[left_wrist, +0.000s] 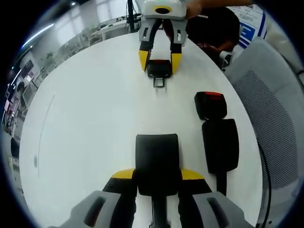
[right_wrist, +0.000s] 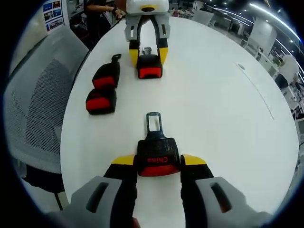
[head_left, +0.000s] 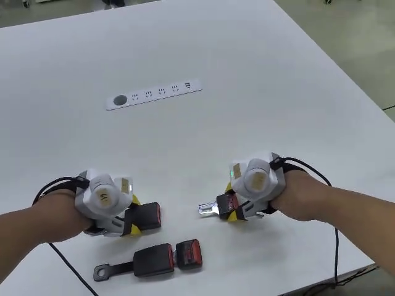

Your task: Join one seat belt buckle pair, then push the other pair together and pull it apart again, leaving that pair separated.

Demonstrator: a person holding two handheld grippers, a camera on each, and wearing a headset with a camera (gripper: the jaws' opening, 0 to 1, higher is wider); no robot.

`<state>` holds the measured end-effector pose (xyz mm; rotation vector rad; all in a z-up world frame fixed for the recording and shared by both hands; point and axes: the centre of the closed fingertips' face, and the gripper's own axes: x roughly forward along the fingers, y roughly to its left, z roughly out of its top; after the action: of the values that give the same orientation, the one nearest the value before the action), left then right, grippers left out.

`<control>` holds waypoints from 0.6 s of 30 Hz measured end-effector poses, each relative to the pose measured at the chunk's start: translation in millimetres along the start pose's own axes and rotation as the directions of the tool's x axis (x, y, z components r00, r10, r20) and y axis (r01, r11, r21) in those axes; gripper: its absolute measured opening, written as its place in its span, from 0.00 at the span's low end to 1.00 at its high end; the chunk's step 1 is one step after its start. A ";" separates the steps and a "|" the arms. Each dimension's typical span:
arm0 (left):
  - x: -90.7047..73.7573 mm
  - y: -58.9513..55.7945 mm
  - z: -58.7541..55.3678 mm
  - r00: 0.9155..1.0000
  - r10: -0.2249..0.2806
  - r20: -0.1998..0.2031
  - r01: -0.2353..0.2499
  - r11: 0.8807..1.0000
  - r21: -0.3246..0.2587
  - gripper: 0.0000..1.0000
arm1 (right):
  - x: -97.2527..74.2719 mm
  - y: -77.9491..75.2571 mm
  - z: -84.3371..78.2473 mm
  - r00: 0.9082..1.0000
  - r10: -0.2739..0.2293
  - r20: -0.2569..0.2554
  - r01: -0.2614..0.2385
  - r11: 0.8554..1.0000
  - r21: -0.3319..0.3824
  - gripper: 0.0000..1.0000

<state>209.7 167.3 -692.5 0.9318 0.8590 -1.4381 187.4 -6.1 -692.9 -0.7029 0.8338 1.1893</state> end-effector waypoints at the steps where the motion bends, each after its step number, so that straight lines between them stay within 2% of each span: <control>1: -0.4 -0.6 1.1 1.000 -0.001 -0.005 0.001 1.000 0.003 0.34 | 0.2 0.4 0.3 1.000 0.000 0.000 0.000 1.000 0.003 0.35; 5: -1.1 1.7 2.0 1.000 0.009 -0.014 -0.009 1.000 0.018 0.37 | -0.9 -0.7 -1.4 1.000 0.001 0.000 -0.001 0.999 0.044 0.36; 8: -0.2 4.2 2.7 0.999 0.017 -0.030 -0.016 0.999 0.029 0.40 | -0.9 -7.0 -4.6 1.000 -0.022 -0.004 0.022 0.998 0.066 0.43; 11: -1.4 8.3 6.6 0.998 0.045 -0.037 -0.045 0.999 0.014 0.48 | -3.6 -10.5 -4.7 0.998 -0.059 -0.004 0.059 0.996 0.073 0.49; 12: -1.8 7.6 7.1 0.998 0.046 -0.038 -0.045 0.999 0.008 0.54 | -5.3 -11.5 -4.4 0.997 -0.073 -0.003 0.073 0.996 0.054 0.50; 14: -5.1 8.0 10.9 0.998 0.054 -0.012 -0.054 0.999 -0.005 0.57 | -11.8 -7.0 1.6 0.996 -0.080 0.030 0.077 0.994 0.080 0.51; 15: -8.4 9.8 14.7 0.997 0.072 0.010 -0.071 0.997 -0.032 0.57 | -15.0 -4.7 3.5 0.996 -0.080 0.040 0.076 0.993 0.089 0.51; 17: -17.2 13.6 21.3 0.993 0.105 0.047 -0.102 0.993 -0.062 0.60 | -21.6 -3.5 8.0 0.993 -0.104 0.062 0.097 0.990 0.101 0.53; 18: -26.6 15.4 24.7 0.989 0.132 0.070 -0.126 0.988 -0.086 0.61 | -29.1 -2.0 11.1 0.989 -0.121 0.081 0.111 0.986 0.120 0.55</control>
<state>224.0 154.9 -657.9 0.8511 0.7815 -1.3090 186.9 -12.0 -662.2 -0.5923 0.7714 1.0510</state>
